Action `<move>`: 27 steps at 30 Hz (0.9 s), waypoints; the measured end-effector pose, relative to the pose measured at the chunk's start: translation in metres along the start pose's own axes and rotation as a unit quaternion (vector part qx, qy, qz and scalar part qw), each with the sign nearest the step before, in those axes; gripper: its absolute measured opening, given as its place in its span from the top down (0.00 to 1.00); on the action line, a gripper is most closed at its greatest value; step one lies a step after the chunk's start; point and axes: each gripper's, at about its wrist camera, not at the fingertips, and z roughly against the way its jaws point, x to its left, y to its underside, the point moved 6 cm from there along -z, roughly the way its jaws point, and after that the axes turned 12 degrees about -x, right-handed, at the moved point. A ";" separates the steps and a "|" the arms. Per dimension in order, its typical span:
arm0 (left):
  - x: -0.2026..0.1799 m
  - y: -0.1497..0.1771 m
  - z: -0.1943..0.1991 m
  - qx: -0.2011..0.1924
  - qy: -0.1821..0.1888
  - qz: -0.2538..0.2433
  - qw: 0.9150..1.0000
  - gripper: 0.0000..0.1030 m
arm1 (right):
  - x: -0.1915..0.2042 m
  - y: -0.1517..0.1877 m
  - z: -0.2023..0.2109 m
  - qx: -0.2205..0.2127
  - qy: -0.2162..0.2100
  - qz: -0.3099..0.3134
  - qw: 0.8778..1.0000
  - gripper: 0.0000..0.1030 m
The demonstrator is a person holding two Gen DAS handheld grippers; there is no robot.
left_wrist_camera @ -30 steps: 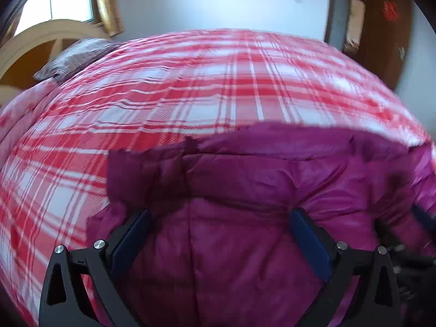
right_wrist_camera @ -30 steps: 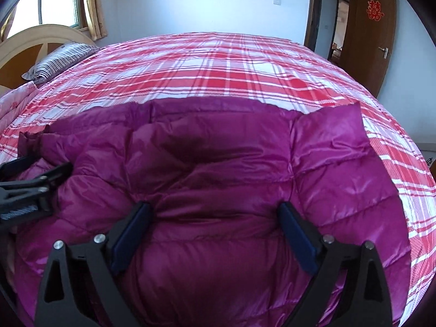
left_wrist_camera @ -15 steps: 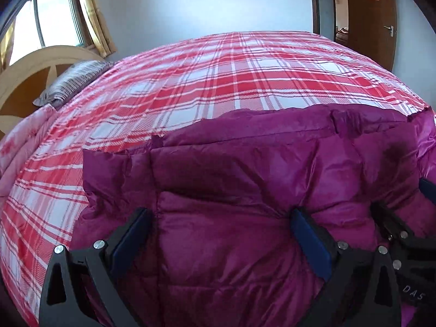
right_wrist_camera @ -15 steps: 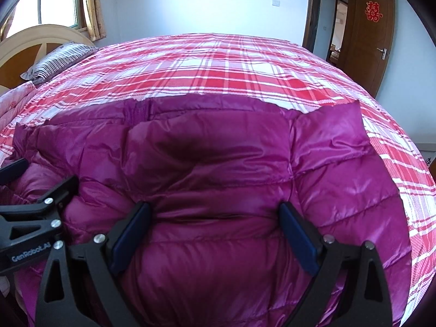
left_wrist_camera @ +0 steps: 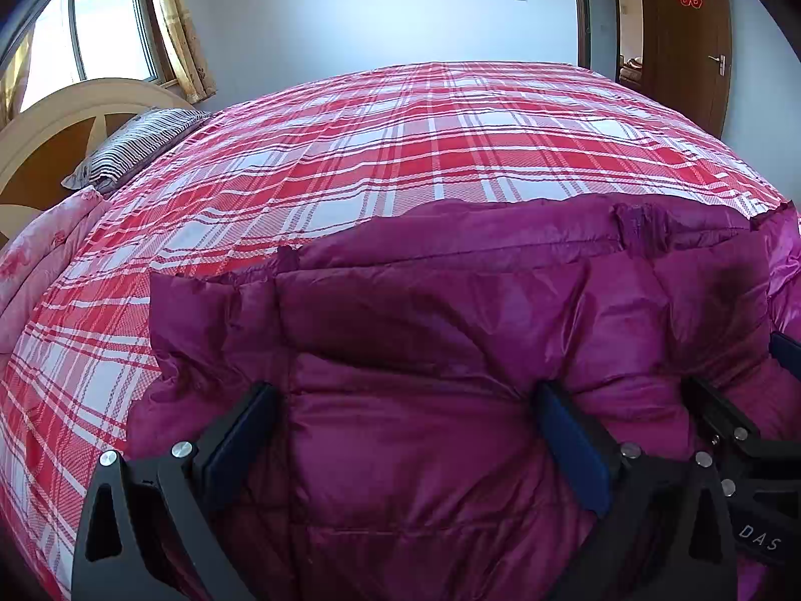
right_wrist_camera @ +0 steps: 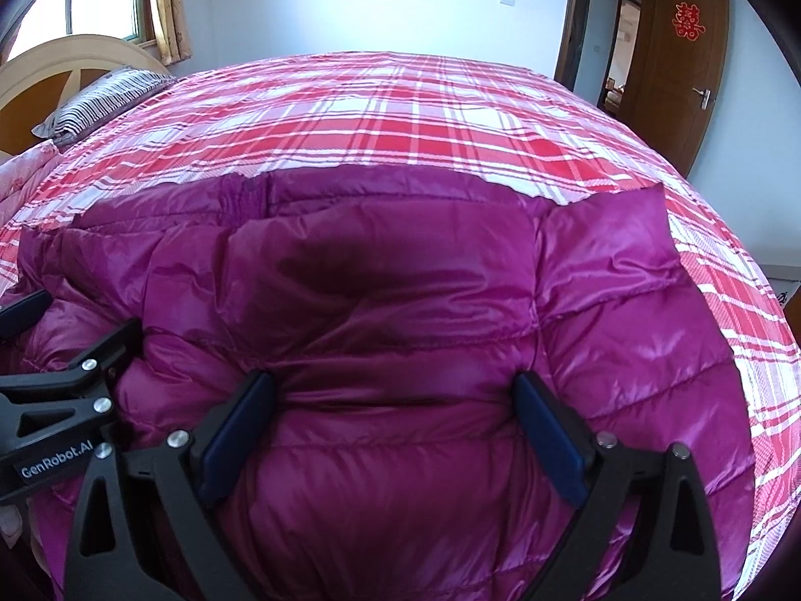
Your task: Fold large clothes
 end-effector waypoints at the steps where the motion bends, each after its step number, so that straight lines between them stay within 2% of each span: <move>1: 0.000 0.000 0.000 0.000 0.000 0.000 1.000 0.01 | 0.000 0.000 0.000 0.000 0.000 0.000 1.000 0.05; 23: -0.001 -0.001 -0.001 0.000 0.002 0.001 1.000 0.01 | -0.001 -0.001 -0.002 0.002 0.002 0.002 1.000 0.04; 25: 0.000 -0.001 0.001 0.006 0.010 0.002 1.000 0.01 | -0.001 0.000 -0.002 0.000 0.000 -0.001 1.000 0.04; 27: 0.005 -0.001 0.016 0.017 0.041 0.013 0.999 0.01 | -0.001 -0.001 -0.001 -0.001 -0.001 0.000 1.000 0.04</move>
